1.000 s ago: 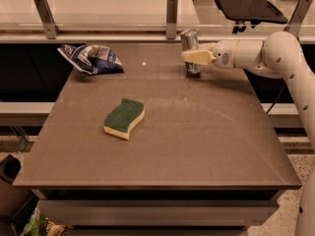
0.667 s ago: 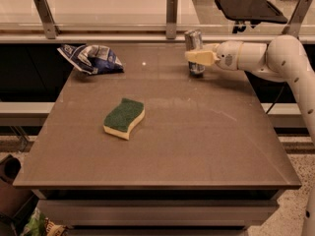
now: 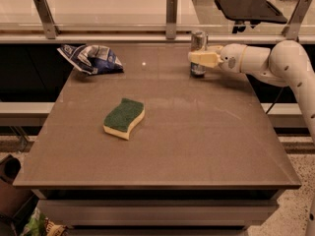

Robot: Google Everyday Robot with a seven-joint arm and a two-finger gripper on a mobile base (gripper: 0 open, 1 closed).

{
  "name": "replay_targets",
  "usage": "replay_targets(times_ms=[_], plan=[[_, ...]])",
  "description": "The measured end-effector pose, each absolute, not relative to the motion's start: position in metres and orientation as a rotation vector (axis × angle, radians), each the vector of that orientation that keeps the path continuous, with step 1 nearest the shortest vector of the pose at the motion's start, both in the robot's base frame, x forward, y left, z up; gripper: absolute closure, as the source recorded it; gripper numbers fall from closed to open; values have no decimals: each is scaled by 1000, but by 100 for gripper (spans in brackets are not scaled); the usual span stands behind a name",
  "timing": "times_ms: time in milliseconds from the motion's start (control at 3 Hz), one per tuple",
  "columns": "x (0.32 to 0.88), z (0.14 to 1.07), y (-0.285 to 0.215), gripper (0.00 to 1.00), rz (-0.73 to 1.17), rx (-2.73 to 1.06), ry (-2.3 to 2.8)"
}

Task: Place redbull can upright

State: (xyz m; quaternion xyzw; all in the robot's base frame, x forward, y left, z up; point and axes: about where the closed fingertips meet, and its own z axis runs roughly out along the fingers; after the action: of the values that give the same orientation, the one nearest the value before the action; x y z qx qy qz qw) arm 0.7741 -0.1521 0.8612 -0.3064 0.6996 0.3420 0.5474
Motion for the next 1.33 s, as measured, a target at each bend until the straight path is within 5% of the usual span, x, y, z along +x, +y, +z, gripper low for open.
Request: replay_targets(times_ms=[1000,1333], plan=[[774,864,-152,13,811,-726,1658],[775,864,-148,0,816,-730,1657]])
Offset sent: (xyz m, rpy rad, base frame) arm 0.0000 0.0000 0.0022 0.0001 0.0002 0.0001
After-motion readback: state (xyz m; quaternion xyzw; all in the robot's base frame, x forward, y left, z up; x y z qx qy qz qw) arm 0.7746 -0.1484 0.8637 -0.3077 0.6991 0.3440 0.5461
